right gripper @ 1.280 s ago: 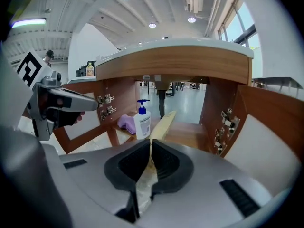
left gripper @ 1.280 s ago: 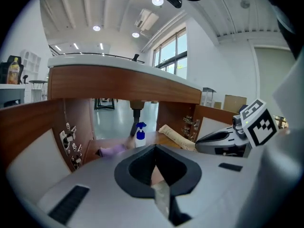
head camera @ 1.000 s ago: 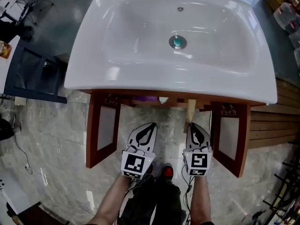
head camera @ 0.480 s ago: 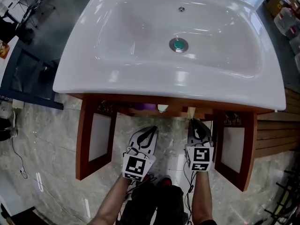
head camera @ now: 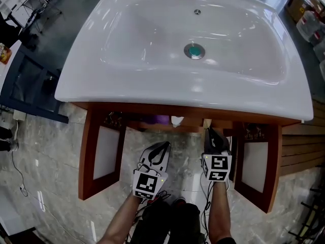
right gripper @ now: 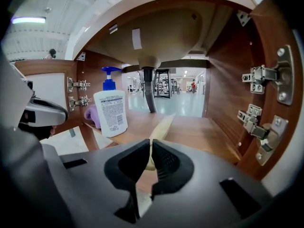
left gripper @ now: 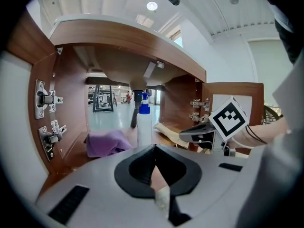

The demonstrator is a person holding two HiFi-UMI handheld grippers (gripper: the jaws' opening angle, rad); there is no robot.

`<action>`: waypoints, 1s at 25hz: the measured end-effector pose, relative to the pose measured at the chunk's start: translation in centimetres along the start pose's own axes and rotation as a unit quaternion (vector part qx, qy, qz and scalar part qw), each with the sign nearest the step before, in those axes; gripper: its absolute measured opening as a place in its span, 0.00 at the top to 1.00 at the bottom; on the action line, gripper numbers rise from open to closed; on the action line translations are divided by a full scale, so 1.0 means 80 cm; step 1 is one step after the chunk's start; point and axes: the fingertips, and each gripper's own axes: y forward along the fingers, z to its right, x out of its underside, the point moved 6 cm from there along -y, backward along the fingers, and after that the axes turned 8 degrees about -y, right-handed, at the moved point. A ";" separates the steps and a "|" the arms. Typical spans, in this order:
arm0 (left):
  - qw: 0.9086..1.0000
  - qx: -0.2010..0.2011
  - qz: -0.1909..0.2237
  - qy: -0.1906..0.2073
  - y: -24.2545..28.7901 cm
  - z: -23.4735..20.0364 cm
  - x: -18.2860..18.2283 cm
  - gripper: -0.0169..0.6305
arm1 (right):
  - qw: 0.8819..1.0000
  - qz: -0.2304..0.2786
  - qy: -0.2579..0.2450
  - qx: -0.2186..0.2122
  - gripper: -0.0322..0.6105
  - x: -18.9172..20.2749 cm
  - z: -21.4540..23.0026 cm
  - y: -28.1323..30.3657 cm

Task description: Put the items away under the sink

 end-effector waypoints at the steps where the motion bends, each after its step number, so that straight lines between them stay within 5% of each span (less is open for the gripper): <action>1: 1.000 0.000 0.000 0.000 -0.001 0.000 0.001 0.96 | 1.000 0.000 0.003 -0.001 0.89 0.002 0.000 0.002; 12: 1.000 -0.003 0.000 0.004 -0.002 -0.006 0.006 0.96 | 1.000 0.028 0.010 0.008 0.88 0.004 0.003 0.001; 15: 1.000 -0.004 0.000 0.004 -0.004 -0.006 0.005 0.96 | 0.999 0.040 0.026 0.003 0.64 0.003 0.004 -0.004; 25: 1.000 0.005 0.003 0.005 -0.030 0.009 -0.037 0.96 | 0.998 0.056 0.029 0.003 0.63 -0.041 -0.003 -0.050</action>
